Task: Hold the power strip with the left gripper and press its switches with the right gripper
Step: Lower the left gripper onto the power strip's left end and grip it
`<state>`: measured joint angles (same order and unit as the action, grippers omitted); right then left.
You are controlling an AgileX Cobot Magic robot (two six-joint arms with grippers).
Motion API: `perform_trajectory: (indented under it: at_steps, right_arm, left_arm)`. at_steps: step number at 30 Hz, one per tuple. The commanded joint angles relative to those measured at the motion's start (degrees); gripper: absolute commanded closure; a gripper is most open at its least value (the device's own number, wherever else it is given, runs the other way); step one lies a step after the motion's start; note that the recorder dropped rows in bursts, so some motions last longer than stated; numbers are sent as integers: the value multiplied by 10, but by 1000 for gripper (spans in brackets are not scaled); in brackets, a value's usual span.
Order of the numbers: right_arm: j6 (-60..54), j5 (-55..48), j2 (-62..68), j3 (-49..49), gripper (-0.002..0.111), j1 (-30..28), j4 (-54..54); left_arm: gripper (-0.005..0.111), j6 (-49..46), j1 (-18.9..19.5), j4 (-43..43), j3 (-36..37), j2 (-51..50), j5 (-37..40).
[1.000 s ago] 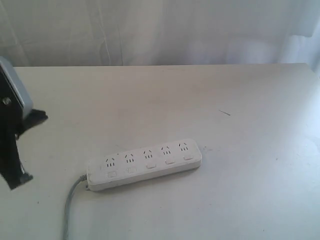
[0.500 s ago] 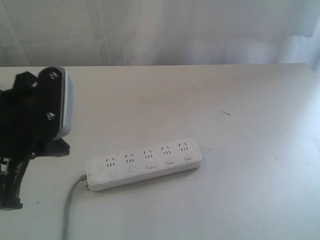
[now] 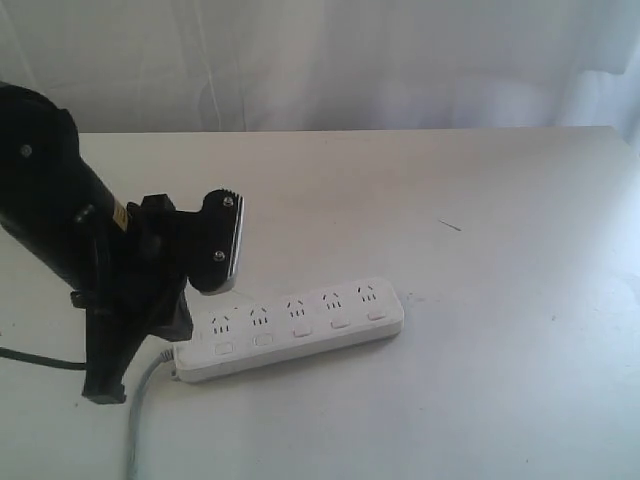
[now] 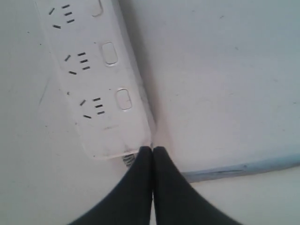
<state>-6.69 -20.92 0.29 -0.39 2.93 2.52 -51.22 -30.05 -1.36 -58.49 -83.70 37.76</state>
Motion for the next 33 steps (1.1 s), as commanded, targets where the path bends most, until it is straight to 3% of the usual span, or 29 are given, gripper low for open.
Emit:
perform_trajectory:
  at_steps: [1,6,8,17,22,25,33]
  right_arm:
    - [0,4,-3,4,108,-4,3]
    - [0,4,-3,4,108,-4,3]
    - [0,4,-3,4,108,-4,3]
    - [0,4,-3,4,108,-4,3]
    - [0,4,-3,4,108,-4,3]
    - [0,4,-3,4,108,-4,3]
    - [0,4,-3,4,108,-4,3]
  left_arm:
    - [75,-2,-4,3,-3,-4,-70]
    - [31,29,-4,-54,-3,-4,-165]
    - [22,29,-4,-71,-3,-4,-174]
    - [21,70,-4,-57,-6,-26,-141]
    - [21,118,-4,45,-57,-115,-33]
    - [21,135,-4,103,-69,-143,-23]
    - [21,133,-4,81,-97,-197,-32]
